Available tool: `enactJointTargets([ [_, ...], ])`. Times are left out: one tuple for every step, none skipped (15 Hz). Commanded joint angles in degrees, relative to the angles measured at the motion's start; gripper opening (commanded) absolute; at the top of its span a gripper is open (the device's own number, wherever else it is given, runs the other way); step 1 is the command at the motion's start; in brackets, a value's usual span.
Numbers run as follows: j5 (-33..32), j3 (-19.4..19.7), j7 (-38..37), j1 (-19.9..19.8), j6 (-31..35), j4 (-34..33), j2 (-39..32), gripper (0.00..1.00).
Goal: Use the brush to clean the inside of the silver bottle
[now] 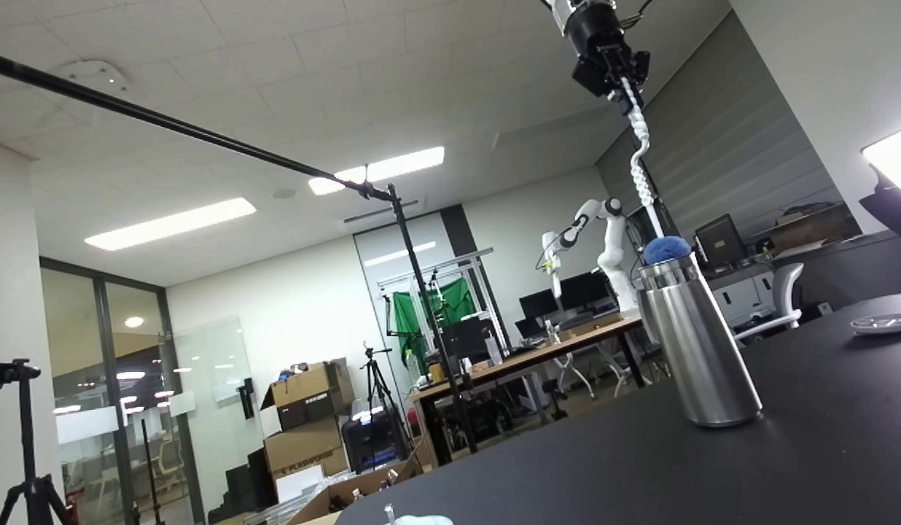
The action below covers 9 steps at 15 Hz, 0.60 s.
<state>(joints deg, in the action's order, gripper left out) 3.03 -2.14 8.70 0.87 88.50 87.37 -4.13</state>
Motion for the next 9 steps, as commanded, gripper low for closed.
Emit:
enactJointTargets([
  [1.8, 1.1, 2.98, -1.04, 2.96, 5.08, 0.22, 0.04],
  [1.89, 1.23, 3.54, -1.19, 4.25, 6.59, -0.08, 0.04],
  [1.87, 1.26, 3.99, -1.29, 5.75, 8.1, -0.43, 0.04],
  [1.79, 1.3, 4.12, -1.3, 6.94, 9.37, -0.93, 0.04],
  [1.68, 1.27, 4.32, -1.25, 8.06, 10.54, -1.59, 0.04],
  [1.69, 1.21, 4.59, -1.22, 8.95, 11.46, -2.21, 0.04],
  [1.54, 1.09, 4.46, -1.1, 9.92, 12.44, -2.77, 0.04],
  [1.53, 0.96, 4.49, -1.02, 10.77, 13.24, -3.29, 0.04],
  [1.51, 0.84, 4.42, -0.93, 11.45, 13.94, -3.73, 0.04],
])
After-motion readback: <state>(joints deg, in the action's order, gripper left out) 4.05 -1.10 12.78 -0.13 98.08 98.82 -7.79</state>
